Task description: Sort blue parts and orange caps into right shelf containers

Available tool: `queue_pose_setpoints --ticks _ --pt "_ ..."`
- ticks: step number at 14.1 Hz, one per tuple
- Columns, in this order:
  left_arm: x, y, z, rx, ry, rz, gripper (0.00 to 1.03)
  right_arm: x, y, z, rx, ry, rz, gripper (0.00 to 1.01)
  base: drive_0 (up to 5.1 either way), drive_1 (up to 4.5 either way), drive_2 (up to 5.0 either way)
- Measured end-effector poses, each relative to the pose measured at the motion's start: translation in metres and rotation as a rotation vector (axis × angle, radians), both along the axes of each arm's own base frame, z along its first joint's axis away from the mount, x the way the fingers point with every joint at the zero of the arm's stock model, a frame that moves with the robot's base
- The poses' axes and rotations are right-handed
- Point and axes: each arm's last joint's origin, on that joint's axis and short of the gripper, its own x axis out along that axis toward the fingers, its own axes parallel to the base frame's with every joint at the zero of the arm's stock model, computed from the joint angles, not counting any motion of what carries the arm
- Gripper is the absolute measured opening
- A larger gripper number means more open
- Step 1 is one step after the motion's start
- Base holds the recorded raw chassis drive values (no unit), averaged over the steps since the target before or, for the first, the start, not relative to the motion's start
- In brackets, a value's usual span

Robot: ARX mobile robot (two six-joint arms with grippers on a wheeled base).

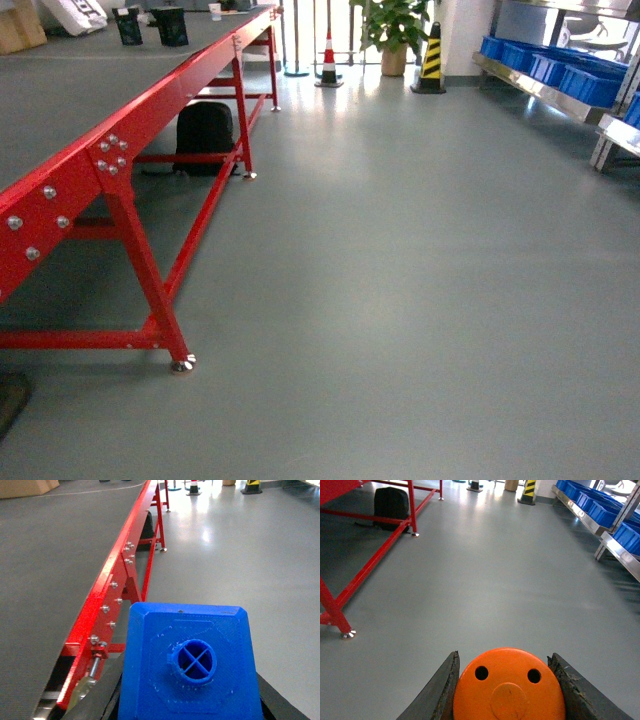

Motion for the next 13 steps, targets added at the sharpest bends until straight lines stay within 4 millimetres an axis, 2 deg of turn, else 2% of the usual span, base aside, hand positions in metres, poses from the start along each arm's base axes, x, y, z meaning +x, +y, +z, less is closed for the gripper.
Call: queue_pose_setpoints --ticks 13 --pt "0.0001 -0.0004 0.0002 0.0 -0.002 -0.004 0.44 0.0 -0.0002 0.0002 0.0 -0.002 -0.003 0.44 5.0 -2.44 -2.4"
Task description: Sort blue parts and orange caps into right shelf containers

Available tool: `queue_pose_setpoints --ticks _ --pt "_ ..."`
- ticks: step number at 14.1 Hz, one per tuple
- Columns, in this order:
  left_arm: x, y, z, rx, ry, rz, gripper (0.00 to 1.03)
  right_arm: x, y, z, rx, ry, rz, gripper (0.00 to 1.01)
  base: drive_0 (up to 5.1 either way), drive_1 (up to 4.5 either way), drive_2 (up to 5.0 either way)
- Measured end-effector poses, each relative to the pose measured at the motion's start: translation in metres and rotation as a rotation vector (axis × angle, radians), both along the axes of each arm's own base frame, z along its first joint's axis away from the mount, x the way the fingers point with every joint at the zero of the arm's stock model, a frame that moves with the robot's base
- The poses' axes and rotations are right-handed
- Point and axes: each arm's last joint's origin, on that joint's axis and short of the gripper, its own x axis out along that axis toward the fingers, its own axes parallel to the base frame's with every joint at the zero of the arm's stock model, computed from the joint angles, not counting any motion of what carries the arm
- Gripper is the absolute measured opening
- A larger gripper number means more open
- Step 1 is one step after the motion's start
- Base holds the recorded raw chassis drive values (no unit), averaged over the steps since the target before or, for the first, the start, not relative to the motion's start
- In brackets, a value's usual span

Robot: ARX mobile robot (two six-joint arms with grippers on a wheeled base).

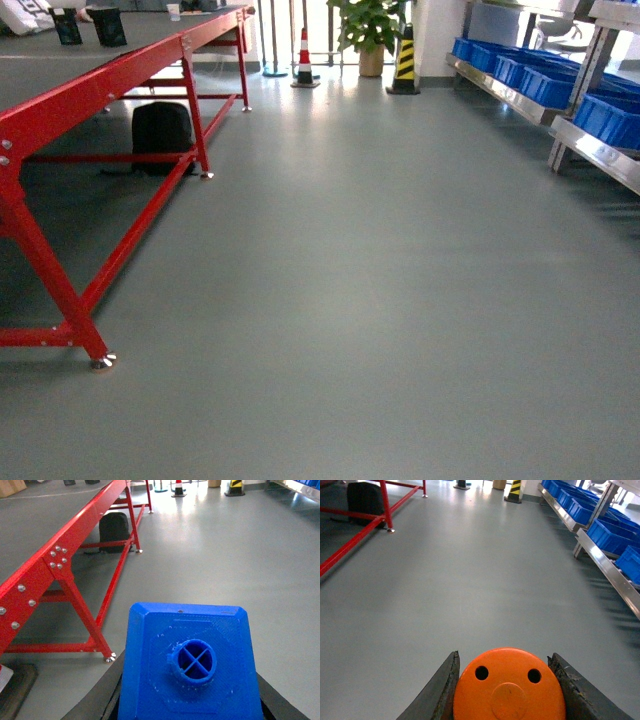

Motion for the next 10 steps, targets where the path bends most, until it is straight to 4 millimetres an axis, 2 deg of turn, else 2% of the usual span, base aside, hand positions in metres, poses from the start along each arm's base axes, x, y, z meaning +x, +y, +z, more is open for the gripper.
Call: queue_pose_setpoints --ticks 1,4,10 --pt "-0.0001 0.0 -0.0003 0.0 0.003 0.0 0.44 0.0 0.0003 -0.0001 0.0 0.001 0.002 0.44 5.0 -2.44 -2.4" --pt "0.0001 -0.0024 0.0007 -0.001 -0.005 -0.018 0.44 0.0 -0.0003 -0.0003 -0.001 0.003 -0.004 0.44 0.0 0.0 0.0" --pt "-0.0005 0.0001 0.0009 0.001 -0.005 0.001 0.44 -0.0005 0.0001 0.0006 0.0 -0.004 0.0 0.44 0.0 4.32 -4.3"
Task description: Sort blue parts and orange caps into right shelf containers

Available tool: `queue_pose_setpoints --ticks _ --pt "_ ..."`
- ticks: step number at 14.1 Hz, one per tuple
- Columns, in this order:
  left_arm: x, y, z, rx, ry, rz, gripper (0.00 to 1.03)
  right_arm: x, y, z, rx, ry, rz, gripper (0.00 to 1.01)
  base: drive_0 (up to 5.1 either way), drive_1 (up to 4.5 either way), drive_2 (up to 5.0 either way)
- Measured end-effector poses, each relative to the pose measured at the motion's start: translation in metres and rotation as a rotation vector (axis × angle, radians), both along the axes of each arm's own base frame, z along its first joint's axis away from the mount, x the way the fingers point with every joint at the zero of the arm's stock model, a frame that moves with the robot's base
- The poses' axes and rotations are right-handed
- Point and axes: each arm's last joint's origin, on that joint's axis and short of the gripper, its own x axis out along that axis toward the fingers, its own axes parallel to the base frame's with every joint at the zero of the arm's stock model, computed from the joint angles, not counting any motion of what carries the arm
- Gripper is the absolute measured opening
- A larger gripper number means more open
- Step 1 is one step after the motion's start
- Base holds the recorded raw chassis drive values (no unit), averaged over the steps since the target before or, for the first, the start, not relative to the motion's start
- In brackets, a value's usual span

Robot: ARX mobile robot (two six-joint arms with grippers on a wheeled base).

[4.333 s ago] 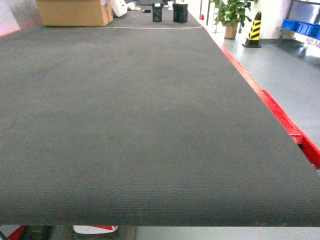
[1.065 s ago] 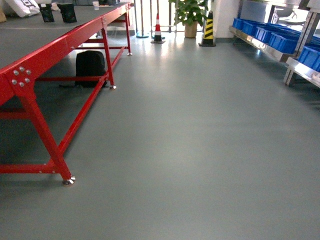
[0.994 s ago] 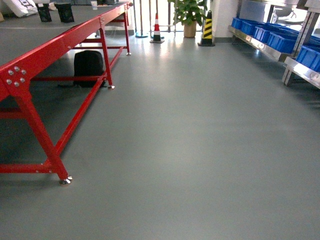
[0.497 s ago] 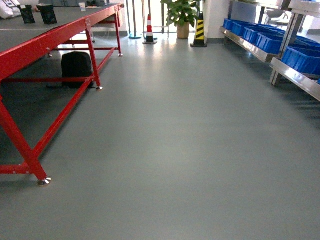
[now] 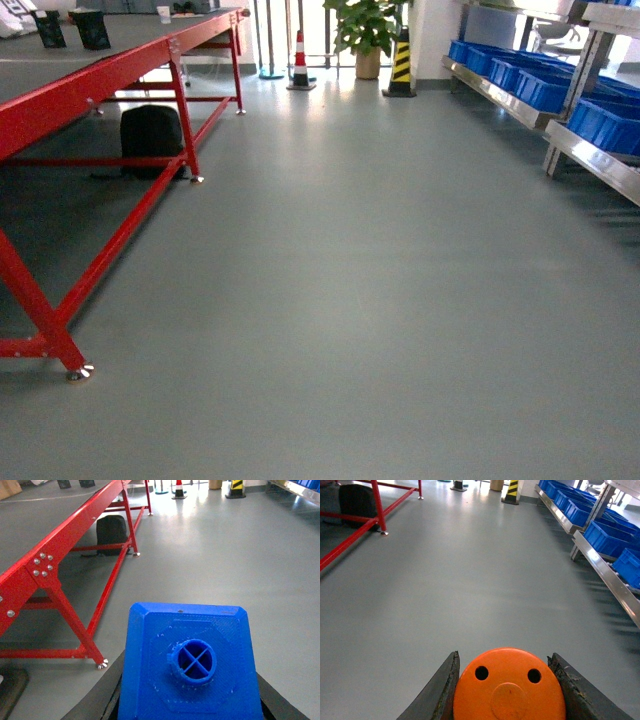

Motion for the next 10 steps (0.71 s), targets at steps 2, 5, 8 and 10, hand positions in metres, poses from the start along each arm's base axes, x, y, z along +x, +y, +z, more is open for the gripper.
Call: queue_pose_setpoints --ticks 2,5,8,10 --pt "0.0 0.0 -0.0002 0.0 0.002 0.0 0.44 0.0001 0.0 -0.0003 0.0 0.002 0.0 0.44 -0.1 4.18 -4.4" --pt "0.0001 0.0 0.0003 0.0 -0.003 0.0 0.44 0.0003 0.0 -0.0009 0.0 0.006 0.0 0.44 -0.1 4.18 -4.4" --pt "0.0001 0.0 -0.0007 -0.001 0.005 0.0 0.44 0.0004 0.0 -0.0008 0.0 0.006 0.0 0.44 -0.1 4.23 -4.3" --pt "0.0001 0.0 -0.0009 -0.001 0.007 0.0 0.44 0.0004 0.0 -0.0008 0.0 0.006 0.0 0.44 0.0 4.3 -4.3"
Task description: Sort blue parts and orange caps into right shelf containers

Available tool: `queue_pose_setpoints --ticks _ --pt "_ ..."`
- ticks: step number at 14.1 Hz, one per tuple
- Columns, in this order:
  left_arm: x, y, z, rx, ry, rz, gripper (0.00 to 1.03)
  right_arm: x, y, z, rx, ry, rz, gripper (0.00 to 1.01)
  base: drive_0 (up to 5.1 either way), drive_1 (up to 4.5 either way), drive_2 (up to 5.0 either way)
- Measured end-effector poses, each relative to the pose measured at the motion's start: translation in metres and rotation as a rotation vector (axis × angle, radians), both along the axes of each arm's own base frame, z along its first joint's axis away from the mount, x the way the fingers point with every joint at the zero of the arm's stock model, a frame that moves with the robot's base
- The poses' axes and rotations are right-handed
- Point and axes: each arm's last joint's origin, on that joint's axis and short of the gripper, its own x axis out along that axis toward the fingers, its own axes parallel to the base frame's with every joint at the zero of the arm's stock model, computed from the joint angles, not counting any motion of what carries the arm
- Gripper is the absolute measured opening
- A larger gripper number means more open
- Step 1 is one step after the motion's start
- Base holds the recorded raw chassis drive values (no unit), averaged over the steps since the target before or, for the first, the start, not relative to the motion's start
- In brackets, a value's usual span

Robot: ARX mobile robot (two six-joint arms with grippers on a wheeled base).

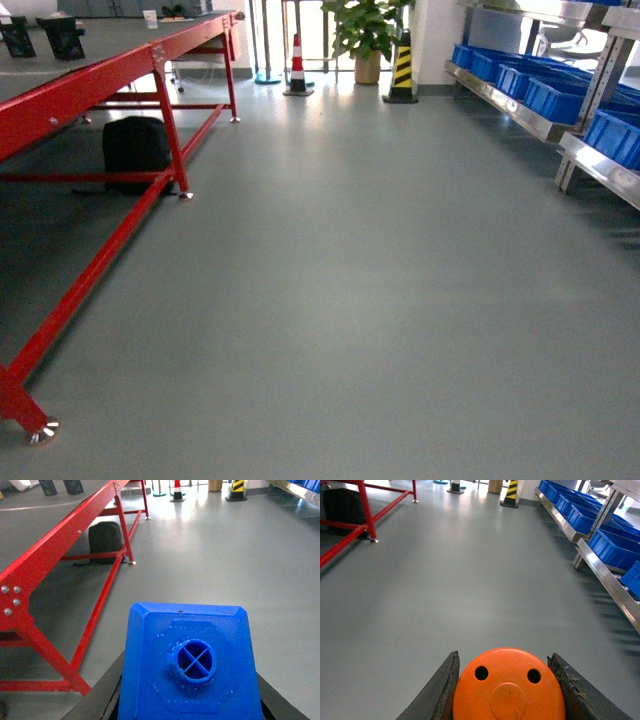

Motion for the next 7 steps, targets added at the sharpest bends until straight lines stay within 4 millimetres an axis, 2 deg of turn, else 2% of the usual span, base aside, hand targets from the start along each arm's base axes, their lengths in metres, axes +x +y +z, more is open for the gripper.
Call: queue_pose_setpoints --ticks 7 --pt "0.0 0.0 0.0002 0.0 -0.002 0.001 0.44 0.0 0.0 0.0001 0.0 -0.001 0.001 0.44 0.1 4.35 -4.2"
